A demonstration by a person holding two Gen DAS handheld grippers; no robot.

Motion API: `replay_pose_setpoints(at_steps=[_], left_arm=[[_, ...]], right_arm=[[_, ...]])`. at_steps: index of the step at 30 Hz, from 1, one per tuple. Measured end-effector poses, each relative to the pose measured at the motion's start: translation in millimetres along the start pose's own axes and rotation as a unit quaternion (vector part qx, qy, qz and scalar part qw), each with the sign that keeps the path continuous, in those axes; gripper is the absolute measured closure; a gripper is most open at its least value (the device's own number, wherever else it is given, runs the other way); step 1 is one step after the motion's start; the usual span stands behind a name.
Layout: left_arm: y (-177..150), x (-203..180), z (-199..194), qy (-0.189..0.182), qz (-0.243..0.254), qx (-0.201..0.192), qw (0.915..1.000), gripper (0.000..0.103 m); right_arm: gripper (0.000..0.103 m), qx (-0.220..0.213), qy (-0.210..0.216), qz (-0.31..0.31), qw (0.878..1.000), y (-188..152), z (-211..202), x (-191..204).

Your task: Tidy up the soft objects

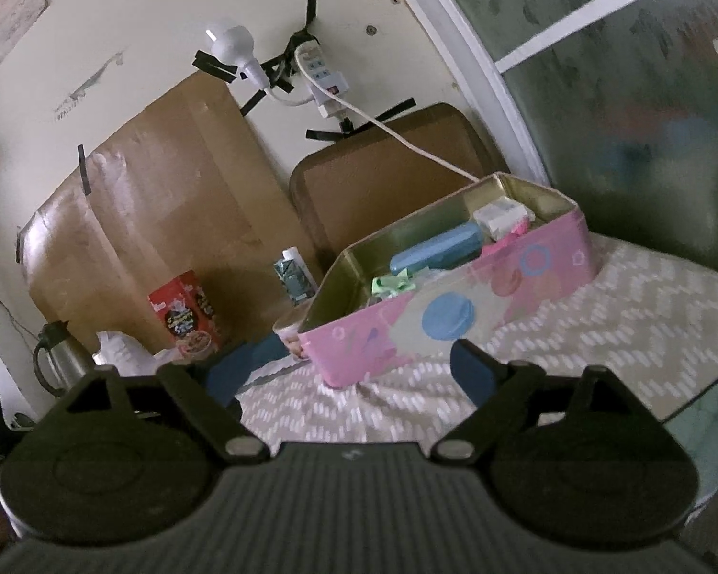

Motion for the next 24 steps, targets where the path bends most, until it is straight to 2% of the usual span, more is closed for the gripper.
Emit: replay_pose_setpoints(at_steps=[4,14,17,24], left_arm=[[-3,0,-10,0.018,0.011,-0.010,0.9997,0.000],[-17,7,-30,0.018,0.003,0.002,0.9998,0.000],[-19,9,-37,0.029,0.012,-0.005,0.9995,0.000],[-22,9,-46,0.037,0.028,-0.025,0.9986,0.000]], right_arm=[[0.011,0.005,0.004,0.000,1.000,-3,-5,3],[0.011,-0.018,-0.003,-0.020,1.000,-8,-25,19],[0.008,-0.023,-0.012,-0.023,0.999,-12,-28,22],[0.007,-0.010,-0.007,-0.022,1.000,-19,-23,23]])
Point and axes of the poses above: each gripper's, at about its wrist camera, not at the fingertips, and z roughly the way its jaws point, x to its left, y to its top, the point moved 8 cm from there along z, roughly the way its jaws point, and after that the axes turned 7 degrees about -z, right-handed, at the moved point
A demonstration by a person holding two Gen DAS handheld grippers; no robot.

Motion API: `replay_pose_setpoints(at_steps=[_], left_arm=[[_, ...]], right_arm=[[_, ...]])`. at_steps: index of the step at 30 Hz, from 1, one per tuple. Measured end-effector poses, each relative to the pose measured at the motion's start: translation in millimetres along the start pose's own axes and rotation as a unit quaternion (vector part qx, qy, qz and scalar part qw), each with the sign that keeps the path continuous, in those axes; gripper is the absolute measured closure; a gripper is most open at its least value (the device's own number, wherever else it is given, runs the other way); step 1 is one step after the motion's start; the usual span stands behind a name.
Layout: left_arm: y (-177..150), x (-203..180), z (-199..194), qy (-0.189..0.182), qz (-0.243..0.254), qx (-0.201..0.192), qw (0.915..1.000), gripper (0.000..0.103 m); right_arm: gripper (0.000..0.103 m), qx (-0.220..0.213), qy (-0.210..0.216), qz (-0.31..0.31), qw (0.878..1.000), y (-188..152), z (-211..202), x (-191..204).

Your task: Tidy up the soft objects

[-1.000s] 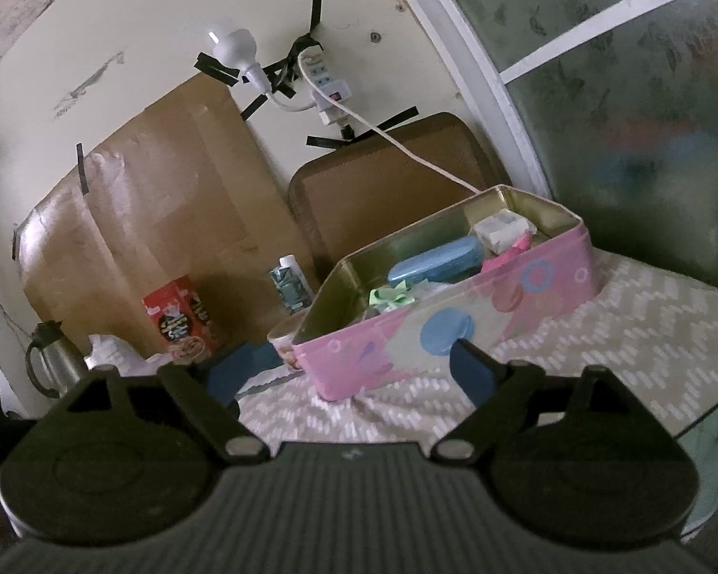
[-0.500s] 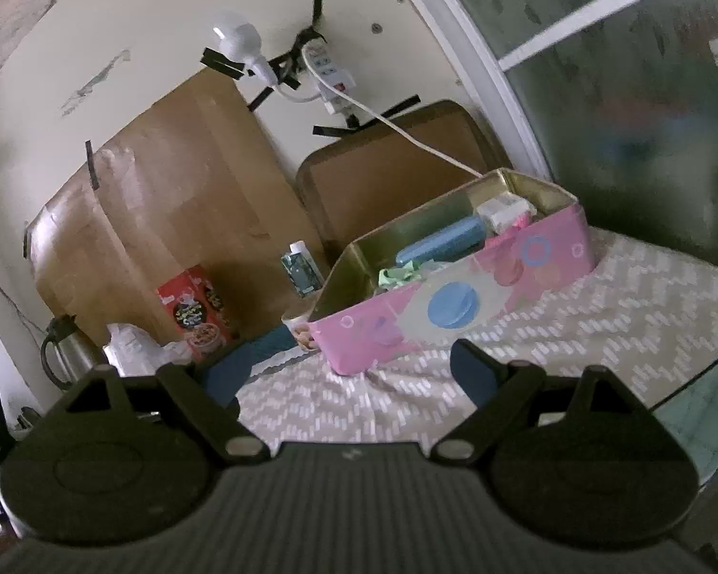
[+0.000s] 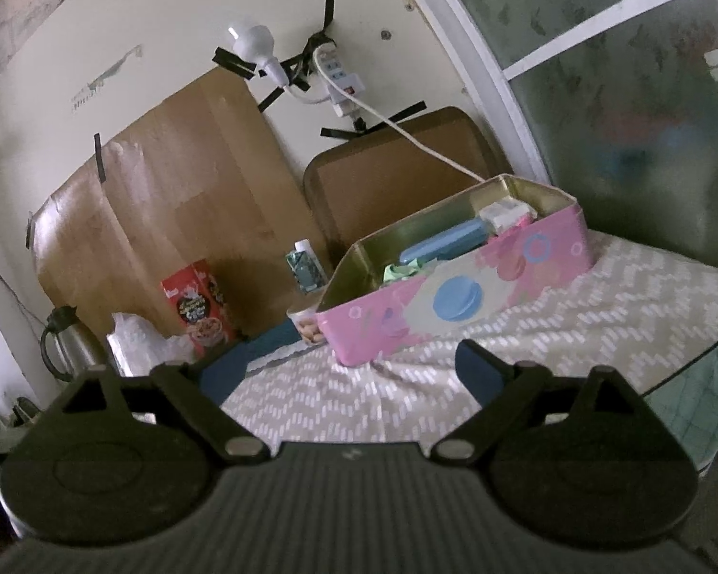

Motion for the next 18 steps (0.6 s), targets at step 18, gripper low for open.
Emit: replay_pose_setpoints(at_steps=[18], left_arm=[[-12,9,8,0.009,-0.006,0.033,0.9994,0.000]], right_arm=[[0.007,0.007,0.005,0.003,1.000,-6,1,-2]])
Point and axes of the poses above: each gripper's, at about its wrist camera, not at the fingertips, and z roughly the way its jaws point, x to its left, y to its top, the point moved 8 cm from there along z, roughly the way its jaws point, and after that the axes turned 7 degrees about -z, right-handed, at the moved point
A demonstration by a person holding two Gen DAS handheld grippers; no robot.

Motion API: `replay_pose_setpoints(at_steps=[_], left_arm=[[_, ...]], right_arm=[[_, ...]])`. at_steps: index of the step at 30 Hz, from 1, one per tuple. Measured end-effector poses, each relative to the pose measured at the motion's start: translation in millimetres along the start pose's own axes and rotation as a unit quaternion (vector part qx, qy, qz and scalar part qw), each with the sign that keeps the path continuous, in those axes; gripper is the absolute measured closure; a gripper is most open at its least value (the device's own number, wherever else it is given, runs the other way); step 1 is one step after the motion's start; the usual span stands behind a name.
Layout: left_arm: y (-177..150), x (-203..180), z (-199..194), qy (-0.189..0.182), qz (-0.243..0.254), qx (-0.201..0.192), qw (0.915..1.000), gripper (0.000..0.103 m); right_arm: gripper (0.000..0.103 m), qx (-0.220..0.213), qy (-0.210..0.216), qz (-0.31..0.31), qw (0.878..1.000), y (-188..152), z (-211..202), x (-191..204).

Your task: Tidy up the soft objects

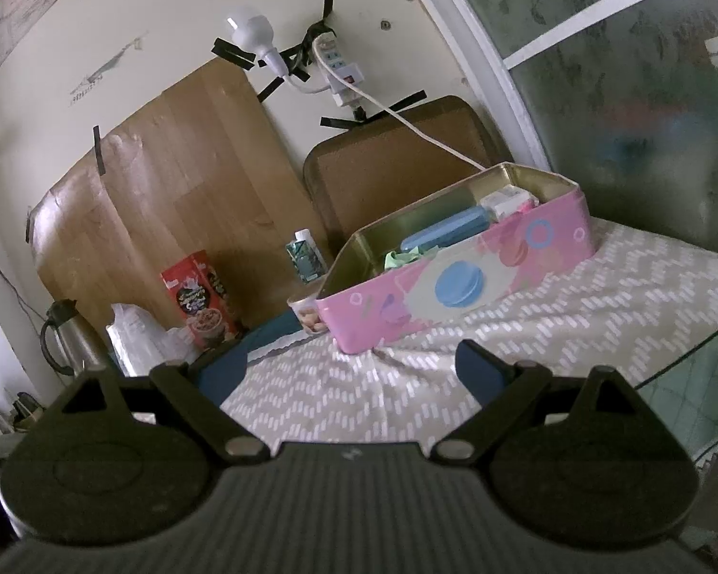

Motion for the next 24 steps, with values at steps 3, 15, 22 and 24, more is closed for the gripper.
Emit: replay_pose_setpoints(at_steps=[3,15,22,24], left_arm=[[-2,-1,3,-0.001,0.002,0.009,1.0000,0.000],[-8,-2,5,0.000,0.019,0.017,0.9997,0.000],[-11,-2,7,-0.002,0.023,0.022,0.9995,0.000],[-12,-2,8,-0.005,0.023,0.027,0.9994,0.000]], right_arm=[[0.007,-0.001,-0.002,0.001,1.000,0,0,0],[0.007,-0.004,-0.008,0.007,1.000,-2,-3,0],[0.007,-0.003,-0.009,0.009,1.000,-3,-3,0],[0.007,-0.004,-0.009,0.009,1.000,-3,-3,0]])
Point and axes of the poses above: each gripper's, at about its wrist camera, not at the fingertips, and z roughly the way its jaws point, x to its left, y to its top, the point moved 8 cm from there along z, roughly the way its jaws point, and after that the axes turned 7 degrees about -z, right-handed, at the moved point
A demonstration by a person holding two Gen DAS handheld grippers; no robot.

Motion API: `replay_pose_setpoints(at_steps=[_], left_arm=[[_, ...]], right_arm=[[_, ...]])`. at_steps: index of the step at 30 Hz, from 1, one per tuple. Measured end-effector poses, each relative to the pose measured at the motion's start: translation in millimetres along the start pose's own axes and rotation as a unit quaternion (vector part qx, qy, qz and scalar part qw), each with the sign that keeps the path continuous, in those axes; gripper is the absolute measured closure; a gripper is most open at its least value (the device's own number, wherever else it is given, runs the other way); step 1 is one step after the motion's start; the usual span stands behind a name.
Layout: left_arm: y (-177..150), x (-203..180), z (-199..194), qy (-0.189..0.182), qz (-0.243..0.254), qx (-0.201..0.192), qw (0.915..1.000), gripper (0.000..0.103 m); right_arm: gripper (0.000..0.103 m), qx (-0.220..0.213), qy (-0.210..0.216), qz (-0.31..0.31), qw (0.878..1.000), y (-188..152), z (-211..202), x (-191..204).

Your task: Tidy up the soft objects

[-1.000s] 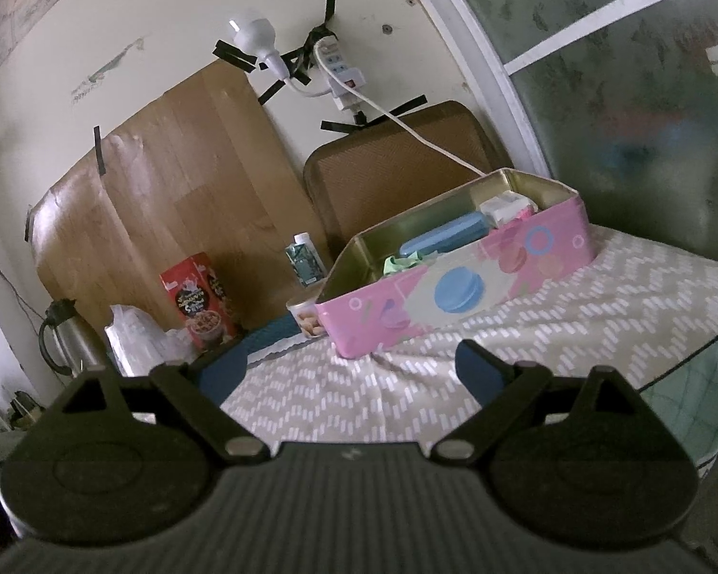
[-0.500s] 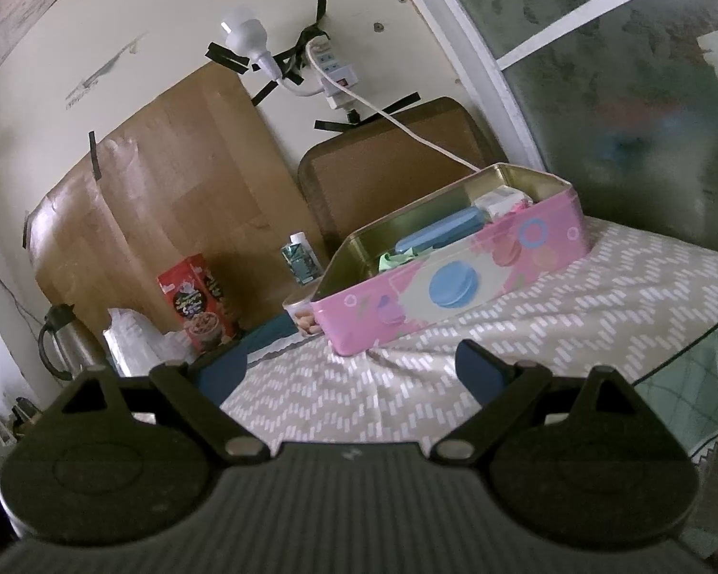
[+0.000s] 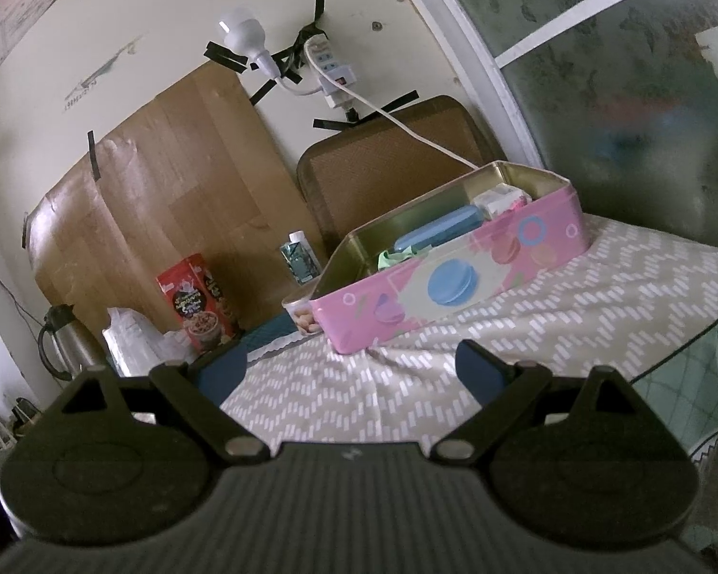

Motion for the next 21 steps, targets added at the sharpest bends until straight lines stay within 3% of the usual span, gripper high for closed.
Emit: replay_pose_setpoints(at_steps=[21], left_arm=[[-11,-3,8,-0.015,0.000,0.031,0.9994,0.000]], right_arm=[[0.007,0.001,-0.001,0.002,1.000,-1,0,0]])
Point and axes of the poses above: each gripper's, at about its wrist camera, not at the fingertips, and z roughly the way its jaws point, x to its left, y to its top, the point moved 8 cm from there along z, roughly the way its jaws point, and after that the axes turned 7 degrees about -z, right-handed, at the moved point
